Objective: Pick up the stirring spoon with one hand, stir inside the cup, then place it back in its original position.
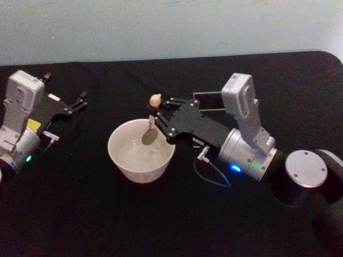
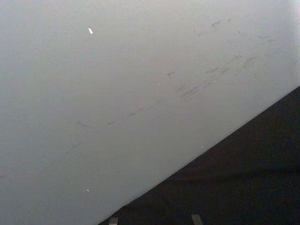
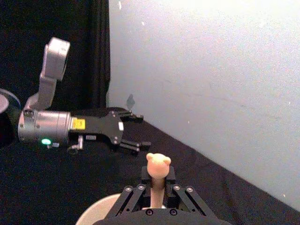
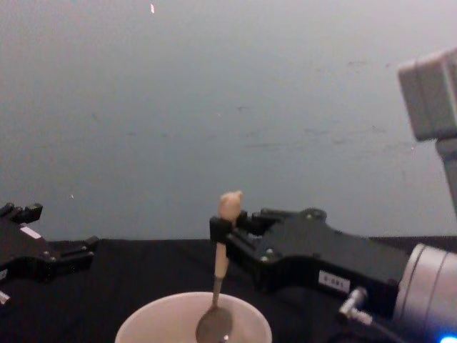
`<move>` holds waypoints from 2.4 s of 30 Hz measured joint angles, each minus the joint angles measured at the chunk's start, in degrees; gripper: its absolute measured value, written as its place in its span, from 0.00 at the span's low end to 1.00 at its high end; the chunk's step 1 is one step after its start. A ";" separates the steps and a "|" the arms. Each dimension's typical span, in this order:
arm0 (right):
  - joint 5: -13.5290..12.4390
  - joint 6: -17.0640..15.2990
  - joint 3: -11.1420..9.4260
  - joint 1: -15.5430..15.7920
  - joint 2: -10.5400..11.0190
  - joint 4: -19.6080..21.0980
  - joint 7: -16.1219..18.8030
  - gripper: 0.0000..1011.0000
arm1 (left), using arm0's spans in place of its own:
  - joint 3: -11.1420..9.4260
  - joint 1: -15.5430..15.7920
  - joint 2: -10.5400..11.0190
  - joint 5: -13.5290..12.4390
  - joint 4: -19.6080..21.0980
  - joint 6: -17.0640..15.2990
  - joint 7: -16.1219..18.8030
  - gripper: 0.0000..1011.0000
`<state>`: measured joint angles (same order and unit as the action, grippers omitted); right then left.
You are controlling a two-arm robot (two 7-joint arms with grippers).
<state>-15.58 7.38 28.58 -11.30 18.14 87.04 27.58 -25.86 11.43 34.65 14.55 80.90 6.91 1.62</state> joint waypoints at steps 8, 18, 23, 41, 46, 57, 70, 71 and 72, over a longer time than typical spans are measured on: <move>-2.65 0.25 -1.59 0.70 0.87 4.01 0.66 0.17 | 0.00 0.00 0.00 0.00 0.00 0.00 0.00 0.99; -4.95 0.93 -4.09 1.62 2.22 8.66 -0.21 0.17 | 0.00 0.00 0.00 0.00 0.00 0.00 0.00 0.99; -5.41 1.07 -5.65 2.42 2.91 10.41 -1.52 0.17 | 0.00 0.00 0.00 0.00 0.00 0.00 0.00 0.99; -4.98 -3.39 -11.67 6.29 6.71 15.95 -6.05 0.17 | 0.00 0.00 0.00 0.00 0.00 0.00 0.00 0.99; -4.30 -4.99 -12.53 7.10 7.13 16.41 -6.88 0.17 | 0.00 0.00 0.00 0.00 0.00 0.00 0.00 0.99; -3.18 -7.01 -13.07 7.53 6.85 16.21 -7.83 0.17 | 0.00 0.00 0.00 0.00 0.00 0.00 0.00 0.99; -2.83 -10.75 -12.51 7.81 5.89 13.68 -8.44 0.17 | 0.00 0.00 0.00 0.00 0.00 0.00 0.00 0.99; -2.84 -10.95 -12.43 7.80 5.82 13.43 -8.48 0.17 | 0.00 0.00 0.00 0.00 0.00 0.00 0.00 0.99; -2.83 -11.34 -12.29 7.76 5.68 13.00 -8.53 0.17 | 0.00 0.00 0.00 0.00 0.00 0.00 0.00 0.99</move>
<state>-18.41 -3.96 16.29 -3.53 23.82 100.03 19.04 -25.86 11.43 34.65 14.55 80.90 6.91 1.62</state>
